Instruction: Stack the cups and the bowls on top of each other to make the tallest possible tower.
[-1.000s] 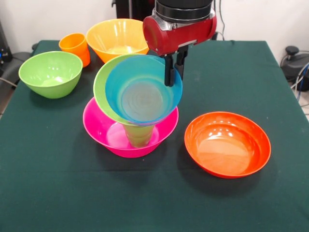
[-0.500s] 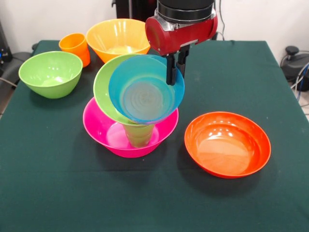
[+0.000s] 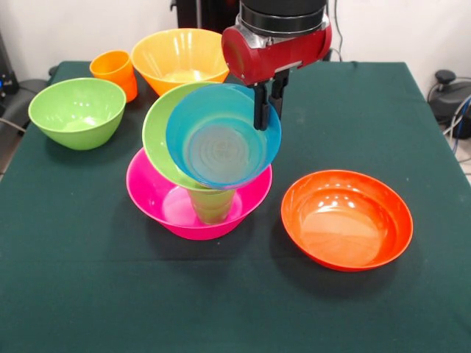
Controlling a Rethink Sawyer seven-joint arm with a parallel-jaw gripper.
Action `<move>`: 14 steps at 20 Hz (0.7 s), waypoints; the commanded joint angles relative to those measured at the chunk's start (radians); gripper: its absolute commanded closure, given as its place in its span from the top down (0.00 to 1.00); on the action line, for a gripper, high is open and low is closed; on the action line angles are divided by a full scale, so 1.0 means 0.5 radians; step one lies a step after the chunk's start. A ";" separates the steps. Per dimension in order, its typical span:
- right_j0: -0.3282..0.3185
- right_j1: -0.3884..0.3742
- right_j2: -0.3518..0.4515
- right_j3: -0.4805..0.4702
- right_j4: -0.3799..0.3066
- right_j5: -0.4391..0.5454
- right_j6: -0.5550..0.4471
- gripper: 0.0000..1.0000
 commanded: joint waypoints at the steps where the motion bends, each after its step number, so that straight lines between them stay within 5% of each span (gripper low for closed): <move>1: -0.032 0.110 0.011 0.049 -0.072 -0.024 -0.321 0.00; 14: -0.046 0.141 0.017 0.043 -0.050 -0.003 -0.325 0.00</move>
